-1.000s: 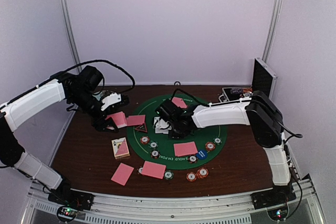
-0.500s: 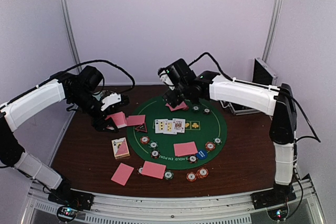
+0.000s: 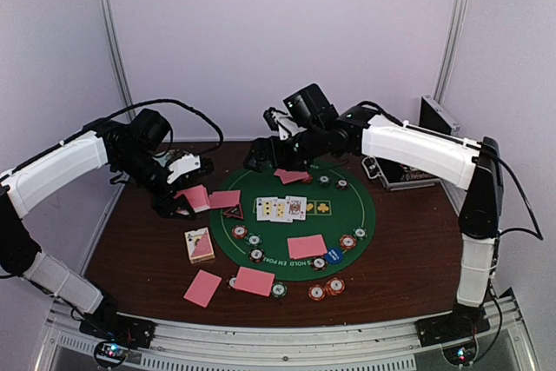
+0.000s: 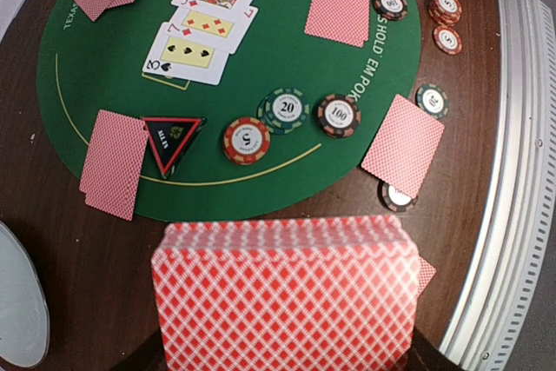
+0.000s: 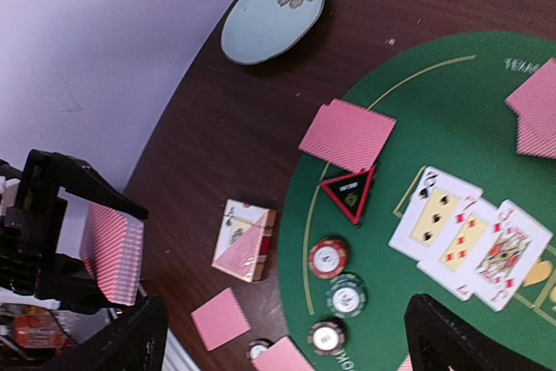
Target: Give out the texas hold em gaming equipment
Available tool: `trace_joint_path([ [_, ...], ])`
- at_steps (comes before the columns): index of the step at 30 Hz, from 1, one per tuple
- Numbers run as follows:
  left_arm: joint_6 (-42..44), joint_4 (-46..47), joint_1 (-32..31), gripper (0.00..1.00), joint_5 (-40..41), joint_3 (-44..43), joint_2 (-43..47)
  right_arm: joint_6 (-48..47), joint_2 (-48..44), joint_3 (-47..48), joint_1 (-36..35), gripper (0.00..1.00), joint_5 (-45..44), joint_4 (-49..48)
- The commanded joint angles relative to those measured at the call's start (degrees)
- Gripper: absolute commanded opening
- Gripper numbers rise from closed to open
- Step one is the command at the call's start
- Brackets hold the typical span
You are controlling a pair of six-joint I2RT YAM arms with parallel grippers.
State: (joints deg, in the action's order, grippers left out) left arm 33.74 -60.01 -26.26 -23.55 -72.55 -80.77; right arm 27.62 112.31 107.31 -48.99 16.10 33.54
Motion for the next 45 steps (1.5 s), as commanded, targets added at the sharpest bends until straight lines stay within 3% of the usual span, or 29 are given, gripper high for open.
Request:
trace_joint_path([
  [1,0.6,1.4,-0.1,0.00,-1.3,-2.2,0.2,18.8,0.8,-4.5,-0.1,0.98,15.8,-10.1],
  [6,0.6,1.6,-0.1,0.00,-1.2,-2.2,-0.1,26.7,2.3,-6.7,-1.6,0.98,20.4,-17.6],
  [14,0.6,2.0,-0.1,0.00,-1.5,-2.2,-0.5,30.0,4.4,-6.5,-3.6,0.97,23.5,-22.0],
  [24,-0.5,2.3,-0.1,0.00,-3.1,-3.1,-0.8,32.4,7.5,-5.1,-4.8,0.88,26.9,-23.6],
  [45,-0.7,2.2,-0.3,0.00,-3.7,-3.1,-0.8,40.1,13.1,-1.5,-7.1,0.85,29.0,-33.4],
])
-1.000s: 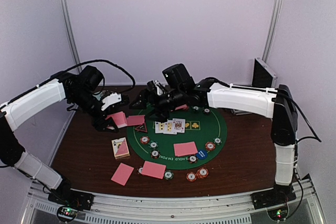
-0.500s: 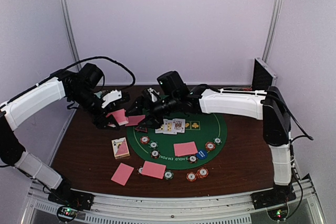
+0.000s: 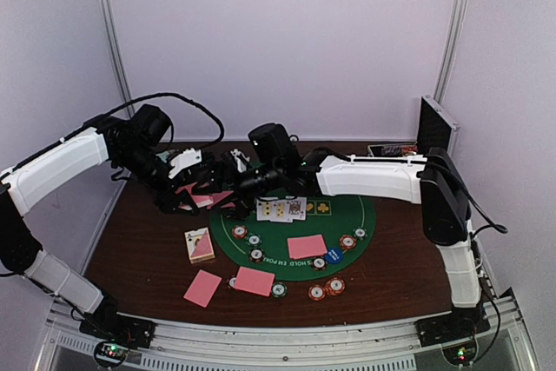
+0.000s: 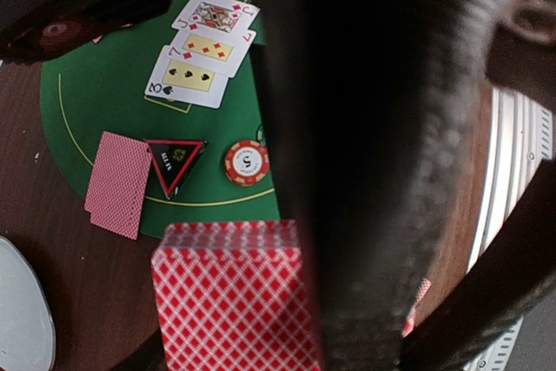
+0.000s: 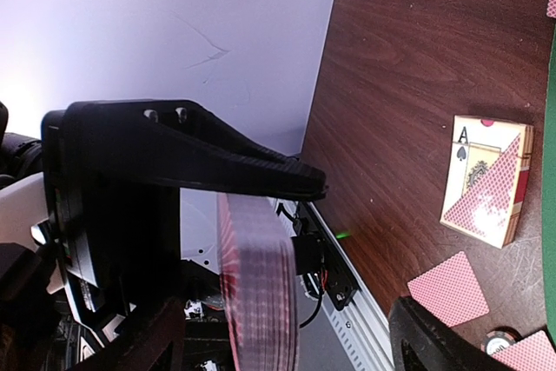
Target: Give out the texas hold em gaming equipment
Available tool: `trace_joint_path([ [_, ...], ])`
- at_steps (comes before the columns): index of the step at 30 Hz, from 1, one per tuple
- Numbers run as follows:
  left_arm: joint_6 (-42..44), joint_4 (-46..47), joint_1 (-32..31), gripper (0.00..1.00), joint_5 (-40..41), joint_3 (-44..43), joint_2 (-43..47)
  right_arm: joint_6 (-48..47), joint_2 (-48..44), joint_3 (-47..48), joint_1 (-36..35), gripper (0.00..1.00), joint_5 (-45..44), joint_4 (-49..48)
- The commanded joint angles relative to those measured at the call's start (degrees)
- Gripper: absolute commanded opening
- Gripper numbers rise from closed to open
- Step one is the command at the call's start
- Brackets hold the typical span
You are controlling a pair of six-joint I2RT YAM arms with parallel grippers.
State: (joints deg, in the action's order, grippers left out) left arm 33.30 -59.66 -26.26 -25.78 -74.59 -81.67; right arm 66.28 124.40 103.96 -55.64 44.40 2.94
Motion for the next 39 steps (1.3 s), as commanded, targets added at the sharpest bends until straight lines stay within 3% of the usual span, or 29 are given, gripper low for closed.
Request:
trace_joint_path([
  [1,-0.3,1.9,-0.3,0.00,-1.5,-1.1,0.1,1.8,1.5,2.1,-0.6,0.85,0.7,-2.8],
  [12,-0.3,1.8,-0.3,0.00,-1.5,-1.1,0.4,4.5,6.5,5.9,-0.9,0.81,1.6,-5.5],
  [26,0.1,1.9,-0.3,0.00,-1.0,-1.0,0.5,4.7,2.4,-3.1,2.1,0.64,1.4,-6.8],
  [39,0.1,1.8,-0.3,0.00,-0.9,-0.6,0.6,5.0,-1.0,-5.9,3.1,0.44,2.2,-8.4],
])
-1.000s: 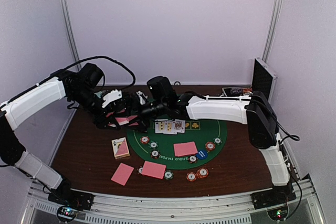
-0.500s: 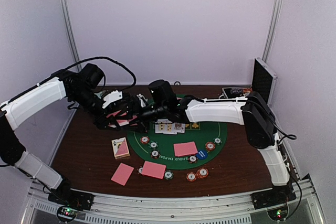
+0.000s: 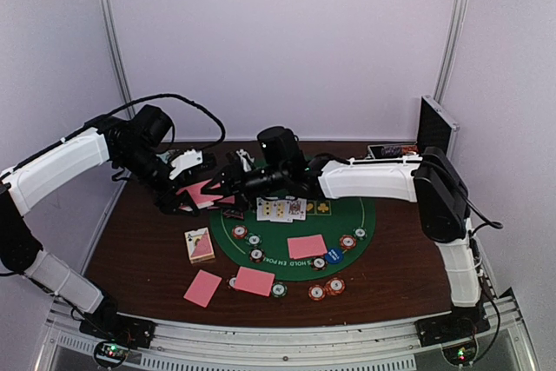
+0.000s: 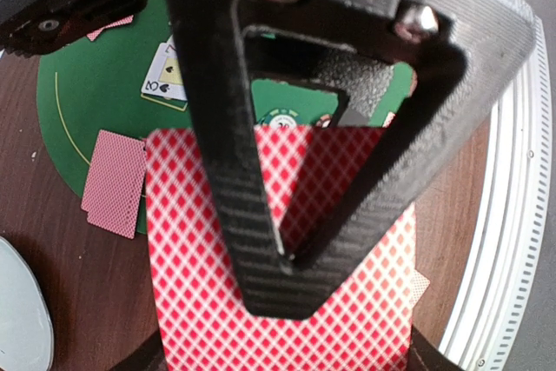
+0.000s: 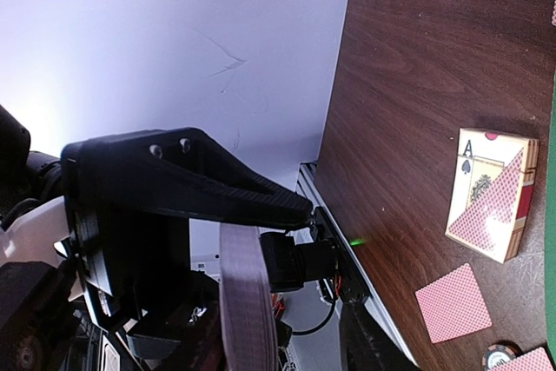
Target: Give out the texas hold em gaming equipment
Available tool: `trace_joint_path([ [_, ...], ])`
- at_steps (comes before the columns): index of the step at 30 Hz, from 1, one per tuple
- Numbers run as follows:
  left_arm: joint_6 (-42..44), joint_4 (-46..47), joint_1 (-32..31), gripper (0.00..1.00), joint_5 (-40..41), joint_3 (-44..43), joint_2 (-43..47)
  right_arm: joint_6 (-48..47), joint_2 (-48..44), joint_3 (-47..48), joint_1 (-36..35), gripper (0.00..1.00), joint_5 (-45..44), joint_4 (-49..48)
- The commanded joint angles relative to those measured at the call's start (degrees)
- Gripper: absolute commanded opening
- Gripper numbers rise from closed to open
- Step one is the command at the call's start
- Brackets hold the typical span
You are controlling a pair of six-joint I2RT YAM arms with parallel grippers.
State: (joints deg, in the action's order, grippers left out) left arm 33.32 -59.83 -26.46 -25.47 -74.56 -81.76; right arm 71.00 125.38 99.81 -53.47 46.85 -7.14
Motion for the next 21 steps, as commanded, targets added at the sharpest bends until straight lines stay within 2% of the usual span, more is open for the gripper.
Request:
trace_joint_path([
  [1,0.1,2.0,-0.1,0.00,-1.2,-0.5,0.7,0.3,-2.2,-1.7,0.9,0.43,-0.1,1.7],
  [11,0.2,2.0,-0.1,0.00,-1.0,0.0,1.1,0.3,-4.4,-3.8,1.9,0.38,0.4,1.1],
  [14,0.2,2.0,-0.1,0.00,-1.0,0.2,1.1,0.8,-5.1,-4.4,2.1,0.29,0.3,0.1],
  [21,0.1,2.1,-0.1,0.00,-1.0,0.4,1.0,1.9,-6.3,-5.5,2.1,0.16,0.6,-1.6],
])
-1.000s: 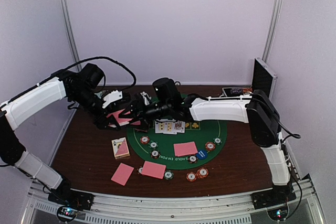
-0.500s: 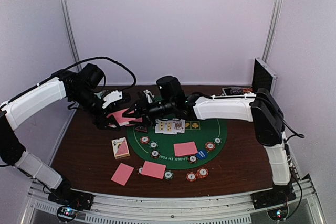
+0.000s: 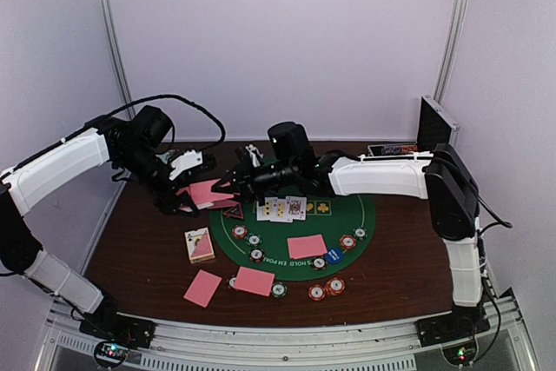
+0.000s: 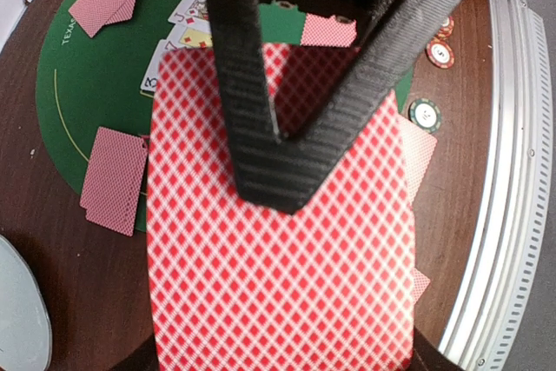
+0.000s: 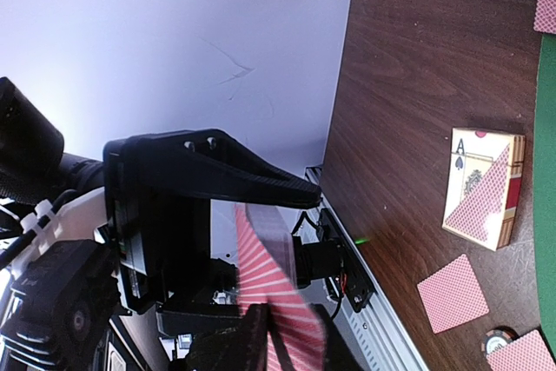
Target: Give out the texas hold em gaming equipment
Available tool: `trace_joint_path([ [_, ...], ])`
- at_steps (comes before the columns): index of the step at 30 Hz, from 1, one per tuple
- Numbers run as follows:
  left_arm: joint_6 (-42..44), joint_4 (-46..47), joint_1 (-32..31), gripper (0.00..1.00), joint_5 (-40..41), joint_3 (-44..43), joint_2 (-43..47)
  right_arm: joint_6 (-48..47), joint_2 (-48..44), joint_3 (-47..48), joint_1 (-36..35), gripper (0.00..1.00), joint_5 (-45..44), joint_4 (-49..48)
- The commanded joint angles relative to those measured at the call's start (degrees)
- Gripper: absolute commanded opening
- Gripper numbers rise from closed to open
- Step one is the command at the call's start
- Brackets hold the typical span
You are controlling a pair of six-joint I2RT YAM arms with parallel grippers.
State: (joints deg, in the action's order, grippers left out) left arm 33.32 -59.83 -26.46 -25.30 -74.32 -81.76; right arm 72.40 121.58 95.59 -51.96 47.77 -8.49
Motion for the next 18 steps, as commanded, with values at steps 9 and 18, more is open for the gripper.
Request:
trace_joint_path([
  [9,0.1,2.1,-0.1,0.00,-1.0,0.2,1.0,-0.7,-4.7,-3.0,1.9,0.02,0.1,1.4],
  [18,0.1,2.1,-0.1,0.00,-1.2,0.1,1.1,-1.4,-8.4,-7.3,4.6,0.00,1.1,1.4],
])
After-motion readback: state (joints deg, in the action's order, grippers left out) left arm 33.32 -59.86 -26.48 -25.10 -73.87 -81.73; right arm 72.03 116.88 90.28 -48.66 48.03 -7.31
